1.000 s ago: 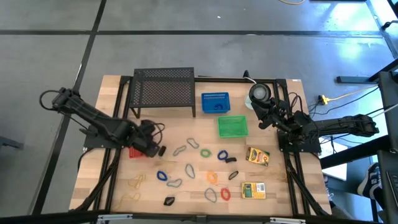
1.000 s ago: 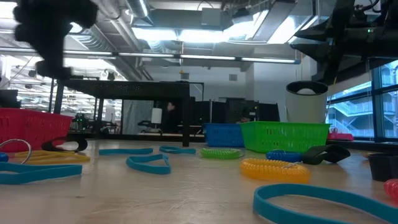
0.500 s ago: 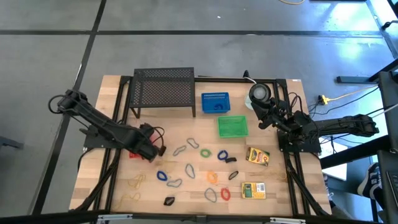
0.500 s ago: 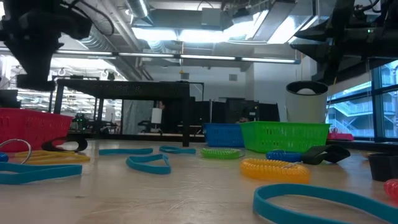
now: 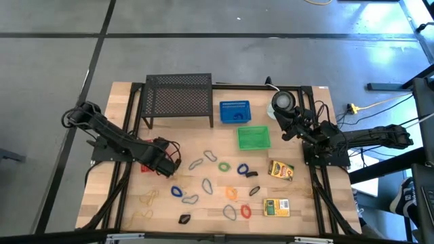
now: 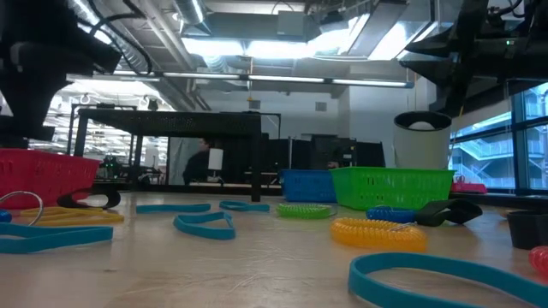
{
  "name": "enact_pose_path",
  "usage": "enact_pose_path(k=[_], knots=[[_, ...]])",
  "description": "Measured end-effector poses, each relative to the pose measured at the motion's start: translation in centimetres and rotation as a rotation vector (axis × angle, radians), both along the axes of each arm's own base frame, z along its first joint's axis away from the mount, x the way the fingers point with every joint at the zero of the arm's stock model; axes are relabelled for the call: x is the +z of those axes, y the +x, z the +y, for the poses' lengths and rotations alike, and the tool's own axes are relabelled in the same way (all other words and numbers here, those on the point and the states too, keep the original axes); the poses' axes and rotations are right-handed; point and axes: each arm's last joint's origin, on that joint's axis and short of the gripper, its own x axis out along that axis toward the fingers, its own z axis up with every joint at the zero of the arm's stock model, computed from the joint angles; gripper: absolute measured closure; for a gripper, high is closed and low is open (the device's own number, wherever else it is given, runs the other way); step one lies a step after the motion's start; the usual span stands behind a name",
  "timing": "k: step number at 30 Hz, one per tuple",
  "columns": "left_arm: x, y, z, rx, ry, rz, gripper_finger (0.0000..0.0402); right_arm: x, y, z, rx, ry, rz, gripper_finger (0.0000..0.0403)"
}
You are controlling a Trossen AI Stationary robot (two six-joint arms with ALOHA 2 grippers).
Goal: Pick & Place Office Desk Supplies
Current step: Put the black rubber band into the orange basket
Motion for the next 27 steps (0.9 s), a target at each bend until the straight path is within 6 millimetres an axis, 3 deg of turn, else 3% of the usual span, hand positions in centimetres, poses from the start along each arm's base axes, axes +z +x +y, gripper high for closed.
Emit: enact_pose_path(k=[9, 18, 27], knots=[[-3.1, -1.5, 0.7, 0.093, 0.012, 0.041, 0.0393, 0.0, 0.0, 0.0, -0.001, 0.0, 0.0, 0.0237], [-3.3, -1.3, 0.6, 0.071, -0.001, 0.022, 0.039, 0.0, 0.0, 0.0, 0.0, 0.0, 0.0, 0.0236], [-3.3, -1.3, 0.6, 0.069, 0.0, 0.023, 0.0347, 0.0, 0.0, 0.0, 0.0, 0.0, 0.0, 0.0236]])
